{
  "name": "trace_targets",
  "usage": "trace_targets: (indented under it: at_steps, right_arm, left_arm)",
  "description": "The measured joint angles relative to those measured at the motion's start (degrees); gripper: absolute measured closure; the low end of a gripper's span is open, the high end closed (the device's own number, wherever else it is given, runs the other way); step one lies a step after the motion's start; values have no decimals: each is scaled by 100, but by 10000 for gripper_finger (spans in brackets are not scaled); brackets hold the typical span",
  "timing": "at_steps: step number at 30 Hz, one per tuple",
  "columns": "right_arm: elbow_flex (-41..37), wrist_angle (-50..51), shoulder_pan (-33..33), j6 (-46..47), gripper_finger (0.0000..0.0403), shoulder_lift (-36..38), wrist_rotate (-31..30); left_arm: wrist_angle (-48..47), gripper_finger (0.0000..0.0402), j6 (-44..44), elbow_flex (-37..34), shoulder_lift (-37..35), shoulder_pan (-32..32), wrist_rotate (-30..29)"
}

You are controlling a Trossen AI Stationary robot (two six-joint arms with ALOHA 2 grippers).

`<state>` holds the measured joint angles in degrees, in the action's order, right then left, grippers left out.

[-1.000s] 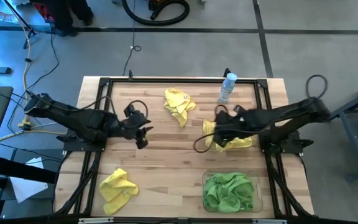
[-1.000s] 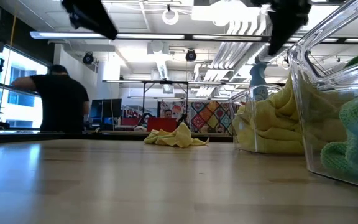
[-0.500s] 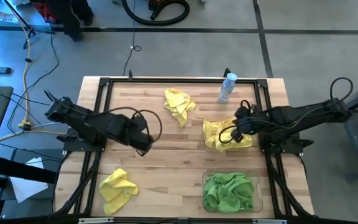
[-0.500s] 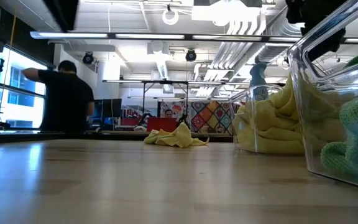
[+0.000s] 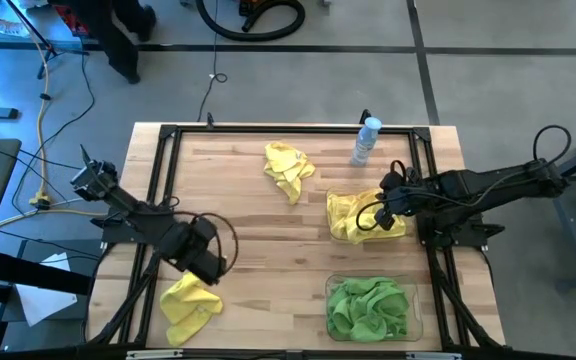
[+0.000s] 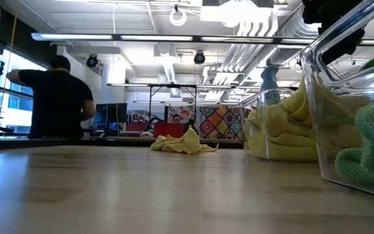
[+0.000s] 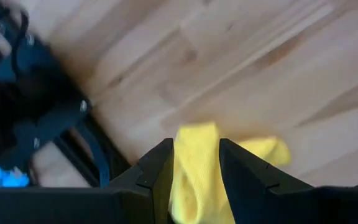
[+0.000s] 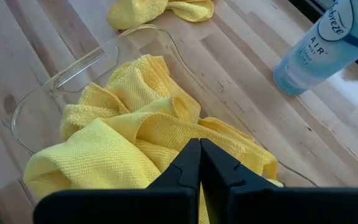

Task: Sort microfiber towel by color & place in baskets
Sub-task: Put the yellow microfiber towel into the top transparent bin

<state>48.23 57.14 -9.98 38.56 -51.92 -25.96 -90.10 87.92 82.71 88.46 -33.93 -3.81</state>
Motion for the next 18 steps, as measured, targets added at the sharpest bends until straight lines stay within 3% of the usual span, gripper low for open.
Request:
trace_targets:
  at_steps: [7, 14, 18]
  right_arm:
    - [0, 0, 0, 243, 401, 0, 2]
    - [0, -5, 0, 705, 401, -2, 0]
    - [0, -4, 0, 794, 401, -2, 0]
  left_arm:
    - [64, 241, 592, -280, -28, -479, 530]
    - [941, 183, 653, -781, -28, -920, 645]
    - [1247, 170, 789, -1154, -30, -1168, 833]
